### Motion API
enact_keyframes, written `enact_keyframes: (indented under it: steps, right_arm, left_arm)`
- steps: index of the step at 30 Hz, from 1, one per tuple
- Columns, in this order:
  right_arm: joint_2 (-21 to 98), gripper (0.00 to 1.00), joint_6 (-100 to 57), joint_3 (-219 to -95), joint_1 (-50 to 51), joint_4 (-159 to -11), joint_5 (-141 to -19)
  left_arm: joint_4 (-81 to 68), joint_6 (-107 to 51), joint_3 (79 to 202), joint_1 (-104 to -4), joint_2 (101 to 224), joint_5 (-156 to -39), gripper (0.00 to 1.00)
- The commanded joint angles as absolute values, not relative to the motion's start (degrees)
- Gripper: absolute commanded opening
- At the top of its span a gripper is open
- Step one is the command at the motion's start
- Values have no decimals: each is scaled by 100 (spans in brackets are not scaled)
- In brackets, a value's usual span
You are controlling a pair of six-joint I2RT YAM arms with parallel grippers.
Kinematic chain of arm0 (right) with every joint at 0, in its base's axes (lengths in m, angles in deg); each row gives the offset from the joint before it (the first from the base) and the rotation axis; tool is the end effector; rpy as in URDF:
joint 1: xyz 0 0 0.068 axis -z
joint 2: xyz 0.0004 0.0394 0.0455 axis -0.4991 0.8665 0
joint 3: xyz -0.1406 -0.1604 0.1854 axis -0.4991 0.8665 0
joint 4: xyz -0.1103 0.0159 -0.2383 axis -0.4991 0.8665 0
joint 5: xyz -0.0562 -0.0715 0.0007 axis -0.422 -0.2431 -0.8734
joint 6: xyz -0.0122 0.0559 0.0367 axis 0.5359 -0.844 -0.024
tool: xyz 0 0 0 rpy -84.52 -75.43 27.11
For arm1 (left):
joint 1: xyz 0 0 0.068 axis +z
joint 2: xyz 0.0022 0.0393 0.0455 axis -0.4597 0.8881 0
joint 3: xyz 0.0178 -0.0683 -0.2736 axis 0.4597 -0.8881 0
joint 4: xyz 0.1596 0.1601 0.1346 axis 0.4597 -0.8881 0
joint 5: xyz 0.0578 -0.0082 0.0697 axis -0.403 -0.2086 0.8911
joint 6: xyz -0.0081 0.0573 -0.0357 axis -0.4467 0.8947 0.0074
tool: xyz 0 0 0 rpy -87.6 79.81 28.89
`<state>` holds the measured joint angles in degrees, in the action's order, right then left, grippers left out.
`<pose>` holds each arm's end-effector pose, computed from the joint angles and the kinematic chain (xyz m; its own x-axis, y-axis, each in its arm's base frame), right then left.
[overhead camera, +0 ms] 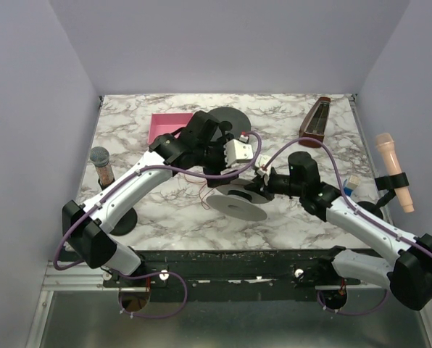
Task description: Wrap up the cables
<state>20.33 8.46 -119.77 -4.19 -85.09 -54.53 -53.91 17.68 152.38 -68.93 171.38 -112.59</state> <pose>0.1935 0.1667 0.2601 0.0270 -0.3803 -0.9245 -0.9432 0.2966 -0.1495 0.2311 -0.2340 0.3544 0.0189 0.6770 -0.7357 0.9770 0.1437 0.1574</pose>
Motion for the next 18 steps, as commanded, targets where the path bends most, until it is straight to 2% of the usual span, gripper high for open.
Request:
enact_keyframes:
  steps: [1, 6, 12, 18]
  right_arm:
    - [1922, 1, 956, -12365, -442, -8652, -5245]
    - [2037, 1, 965, -12514, -442, -8740, -5140]
    - [1975, 1, 983, -12524, -442, -8775, -5034]
    - [2019, 1, 948, -12567, -434, -8793, -5052]
  left_arm:
    - [-5944, 2134, 15374, -6903, 17129, -12193, 85]
    - [-5251, 1705, 15338, -6999, 17305, -12124, 82]
    - [-4809, 1642, 15242, -7078, 17481, -11640, 55]
    - [-5090, 1756, 15303, -7122, 17595, -12088, 53]
